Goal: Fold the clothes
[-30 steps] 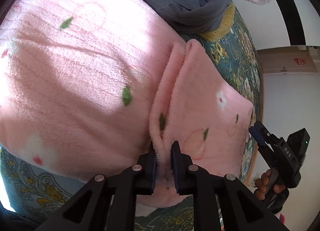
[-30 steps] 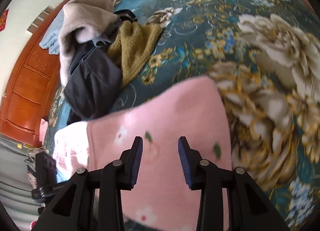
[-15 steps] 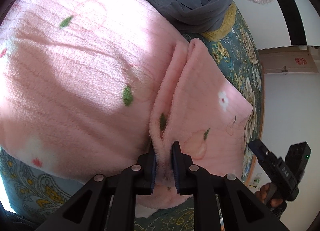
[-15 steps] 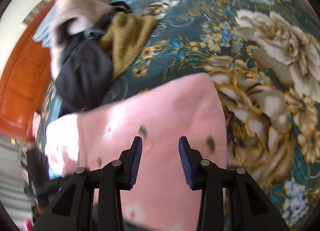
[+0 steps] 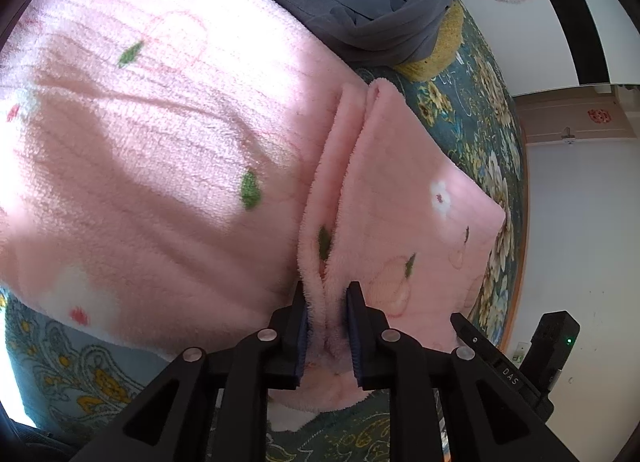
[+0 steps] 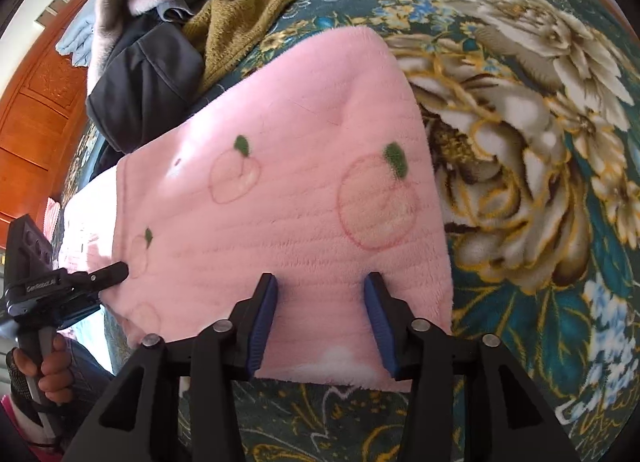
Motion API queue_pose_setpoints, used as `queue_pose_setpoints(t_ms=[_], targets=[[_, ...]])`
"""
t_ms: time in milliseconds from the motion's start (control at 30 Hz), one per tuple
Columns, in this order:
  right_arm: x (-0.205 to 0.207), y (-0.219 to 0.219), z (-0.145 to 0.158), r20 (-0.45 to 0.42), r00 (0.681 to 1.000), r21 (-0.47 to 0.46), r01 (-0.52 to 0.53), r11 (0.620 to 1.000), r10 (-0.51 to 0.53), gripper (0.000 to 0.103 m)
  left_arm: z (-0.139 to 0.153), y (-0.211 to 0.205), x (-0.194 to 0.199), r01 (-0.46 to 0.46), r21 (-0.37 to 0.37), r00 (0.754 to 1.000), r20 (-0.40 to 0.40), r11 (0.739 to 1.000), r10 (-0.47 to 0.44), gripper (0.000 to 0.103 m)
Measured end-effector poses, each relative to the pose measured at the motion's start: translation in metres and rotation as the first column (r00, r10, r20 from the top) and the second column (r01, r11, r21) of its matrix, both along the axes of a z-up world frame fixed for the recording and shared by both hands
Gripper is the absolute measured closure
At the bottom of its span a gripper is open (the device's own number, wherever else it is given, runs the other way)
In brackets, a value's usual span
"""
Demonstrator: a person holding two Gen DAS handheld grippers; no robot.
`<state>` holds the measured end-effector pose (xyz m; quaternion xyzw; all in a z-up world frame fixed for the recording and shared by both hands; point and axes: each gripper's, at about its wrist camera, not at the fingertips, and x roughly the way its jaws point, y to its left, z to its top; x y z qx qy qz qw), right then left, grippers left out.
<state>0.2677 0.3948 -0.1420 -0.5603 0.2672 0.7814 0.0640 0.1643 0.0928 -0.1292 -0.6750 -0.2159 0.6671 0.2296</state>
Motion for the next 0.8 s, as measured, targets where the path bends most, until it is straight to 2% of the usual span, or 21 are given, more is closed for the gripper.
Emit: queue_pose_setpoints(t_ms=[67, 100, 167, 267, 333, 367, 400, 467, 600, 733, 800], targets=[[0.004, 0.001, 0.009, -0.018, 0.999, -0.006, 0.046, 0.999, -0.046, 0.051, 0.004, -0.006, 0.001, -0.019, 0.008, 1.0, -0.007, 1.0, 0.019, 0.067], [0.007, 0.001, 0.016, -0.038, 0.997, -0.009, 0.07, 0.998, -0.07, 0.047, 0.006, -0.011, 0.001, -0.038, 0.018, 0.999, -0.011, 0.999, 0.038, 0.055], [0.012, -0.001, 0.027, -0.075, 0.993, -0.007, 0.092, 0.996, -0.092, 0.043, 0.014, -0.023, 0.001, -0.081, 0.059, 0.996, -0.036, 0.995, 0.083, 0.052], [0.013, -0.009, 0.037, -0.093, 0.992, 0.006, 0.085, 0.996, -0.084, 0.042, 0.035, -0.049, 0.0, -0.162, 0.127, 0.979, -0.103, 0.979, 0.176, 0.049], [0.013, -0.013, 0.039, -0.096, 0.993, 0.008, 0.076, 0.997, -0.075, 0.036, 0.056, -0.079, -0.001, -0.246, 0.159, 0.946, -0.173, 0.956, 0.273, 0.045], [0.012, -0.016, 0.039, -0.099, 0.992, 0.006, 0.073, 0.997, -0.072, 0.025, 0.066, -0.096, -0.002, -0.29, 0.166, 0.924, -0.21, 0.943, 0.321, 0.044], [0.012, -0.018, 0.04, -0.102, 0.992, 0.003, 0.071, 0.998, -0.07, 0.021, 0.076, -0.115, -0.003, -0.336, 0.163, 0.898, -0.242, 0.928, 0.368, 0.042], [0.012, -0.019, 0.038, -0.094, 0.993, -0.003, 0.071, 0.997, -0.071, 0.02, 0.092, -0.156, -0.007, -0.432, 0.163, 0.842, -0.278, 0.887, 0.462, 0.041], [0.002, -0.026, 0.033, -0.078, 0.995, 0.011, 0.07, 0.997, -0.069, 0.02, 0.095, -0.233, -0.021, -0.533, 0.132, 0.791, -0.272, 0.836, 0.548, 0.038], [-0.004, -0.031, 0.036, -0.073, 0.996, 0.023, 0.055, 0.998, -0.053, 0.02, 0.068, -0.281, -0.032, -0.564, 0.053, 0.798, -0.222, 0.824, 0.561, 0.038], [-0.01, -0.036, 0.038, -0.068, 0.997, 0.032, 0.04, 0.999, -0.038, 0.02, 0.044, -0.299, -0.03, -0.587, 0.103, 0.79, -0.143, 0.803, 0.596, 0.038]])
